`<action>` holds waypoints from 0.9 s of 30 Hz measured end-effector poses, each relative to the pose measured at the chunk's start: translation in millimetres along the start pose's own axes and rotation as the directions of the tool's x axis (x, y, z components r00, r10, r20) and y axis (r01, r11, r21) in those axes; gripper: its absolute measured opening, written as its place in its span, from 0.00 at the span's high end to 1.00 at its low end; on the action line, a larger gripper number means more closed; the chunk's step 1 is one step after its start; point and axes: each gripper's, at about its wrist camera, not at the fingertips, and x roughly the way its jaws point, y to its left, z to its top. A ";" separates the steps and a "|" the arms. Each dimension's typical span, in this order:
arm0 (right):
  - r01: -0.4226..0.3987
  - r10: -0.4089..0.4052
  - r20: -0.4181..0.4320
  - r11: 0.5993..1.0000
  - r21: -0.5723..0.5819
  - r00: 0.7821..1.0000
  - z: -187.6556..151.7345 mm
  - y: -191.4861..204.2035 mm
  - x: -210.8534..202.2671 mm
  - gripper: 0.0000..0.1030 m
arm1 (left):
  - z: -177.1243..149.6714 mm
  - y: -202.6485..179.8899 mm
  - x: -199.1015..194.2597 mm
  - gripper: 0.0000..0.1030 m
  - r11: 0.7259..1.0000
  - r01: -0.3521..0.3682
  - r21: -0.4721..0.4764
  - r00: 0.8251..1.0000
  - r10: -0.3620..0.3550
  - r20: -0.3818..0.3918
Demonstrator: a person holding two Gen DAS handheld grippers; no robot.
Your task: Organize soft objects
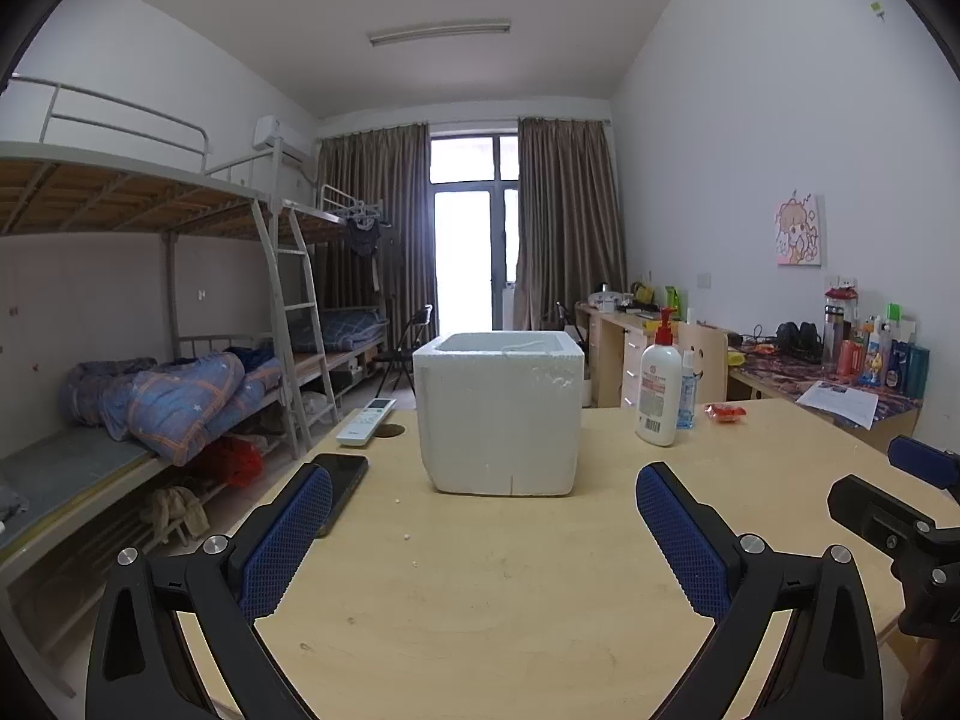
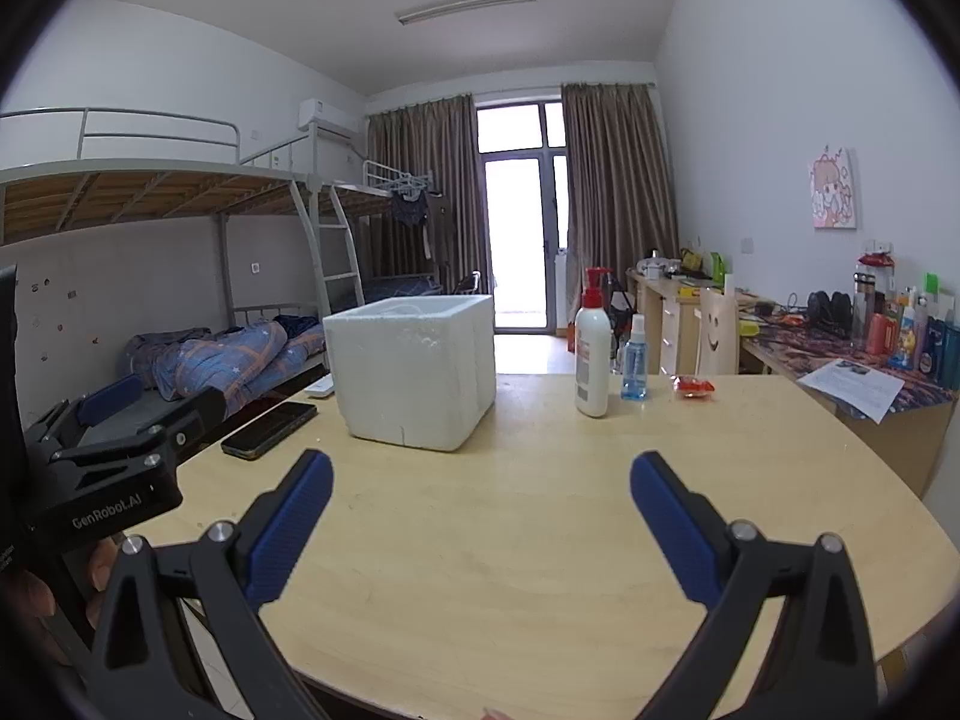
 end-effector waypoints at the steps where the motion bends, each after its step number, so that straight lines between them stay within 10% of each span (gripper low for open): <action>1: 0.000 0.000 -0.002 1.000 0.000 1.000 -0.2 -0.2 0.5 0.02 | -0.2 0.2 0.9 0.01 1.000 0.000 0.000 1.000 0.000 -0.001; 27: 0.000 0.000 -0.005 1.000 0.000 1.000 0.1 -0.1 -1.9 0.02 | -4.3 -1.4 1.0 0.01 1.000 0.000 0.007 1.000 0.000 -0.008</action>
